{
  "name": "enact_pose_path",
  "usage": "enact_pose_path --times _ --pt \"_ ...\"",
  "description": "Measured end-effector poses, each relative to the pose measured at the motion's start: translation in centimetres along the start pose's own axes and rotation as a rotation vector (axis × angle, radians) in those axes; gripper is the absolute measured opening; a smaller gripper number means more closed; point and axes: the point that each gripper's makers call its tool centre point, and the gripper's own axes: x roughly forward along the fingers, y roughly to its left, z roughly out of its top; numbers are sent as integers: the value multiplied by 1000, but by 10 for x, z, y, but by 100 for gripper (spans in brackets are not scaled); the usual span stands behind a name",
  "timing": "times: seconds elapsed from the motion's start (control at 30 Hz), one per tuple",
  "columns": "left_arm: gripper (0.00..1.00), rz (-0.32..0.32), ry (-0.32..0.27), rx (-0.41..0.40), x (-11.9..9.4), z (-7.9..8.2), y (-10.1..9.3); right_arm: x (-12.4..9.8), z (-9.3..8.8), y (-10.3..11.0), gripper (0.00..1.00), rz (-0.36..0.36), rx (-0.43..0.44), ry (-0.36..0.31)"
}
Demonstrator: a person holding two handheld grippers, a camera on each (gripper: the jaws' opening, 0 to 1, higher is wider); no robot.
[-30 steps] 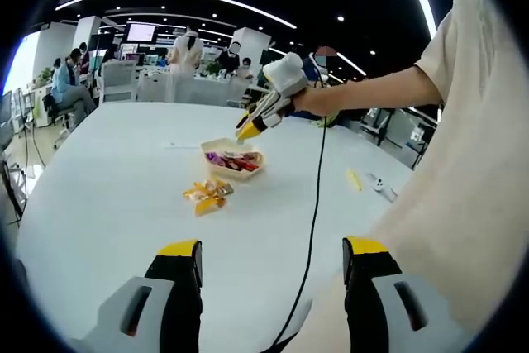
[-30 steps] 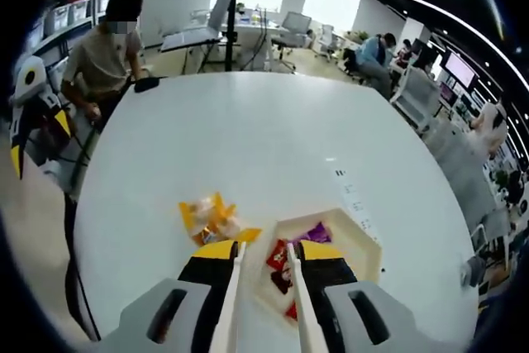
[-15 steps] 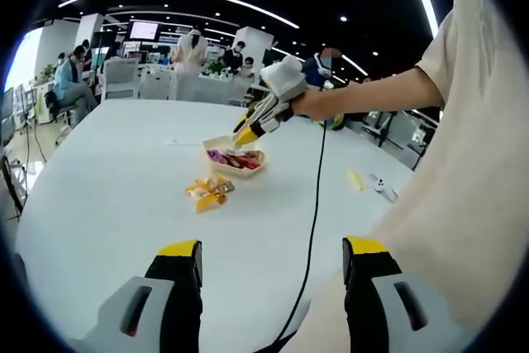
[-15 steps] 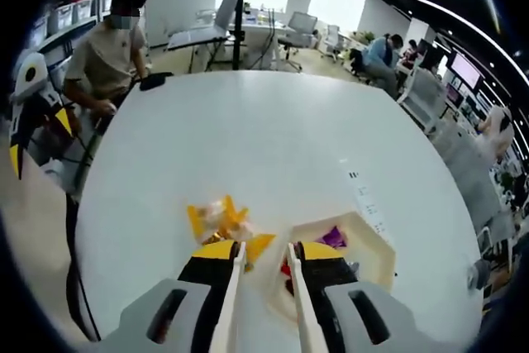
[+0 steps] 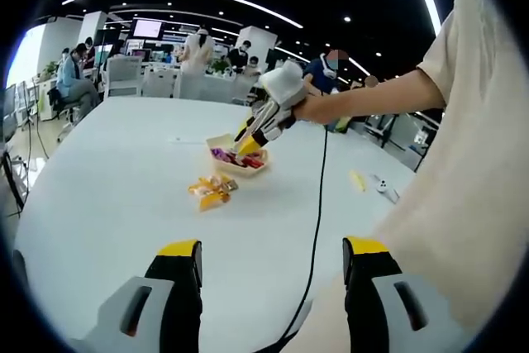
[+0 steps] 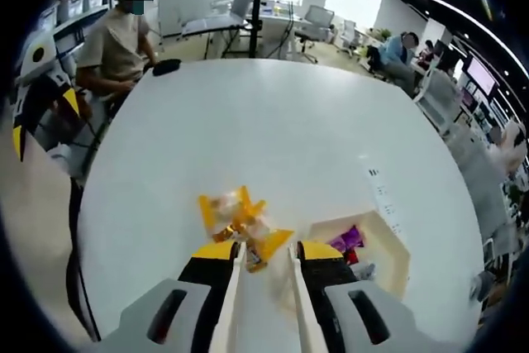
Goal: Place the target food into the container with the food tongs after gripping and lifting it, then release it inside without dropping or visibly crushing the food.
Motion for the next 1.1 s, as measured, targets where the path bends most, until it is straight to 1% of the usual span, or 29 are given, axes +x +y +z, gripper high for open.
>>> enact_pose_path --times 0.4,0.47,0.67,0.73,0.8,1.1 --pt "69 2 4 -15 2 -3 5 14 -5 10 28 36 -13 24" --pt "69 2 4 -18 3 -3 6 16 -8 13 28 48 -26 35" --pt "69 2 8 -16 4 -3 8 20 -10 14 28 61 -30 43" --pt "69 5 6 -20 4 -3 10 23 -12 14 28 59 -69 50" --pt "69 7 7 -23 4 -3 11 25 -13 18 28 73 -72 54" --pt "69 7 13 -38 8 -5 8 33 -17 22 28 97 -74 72"
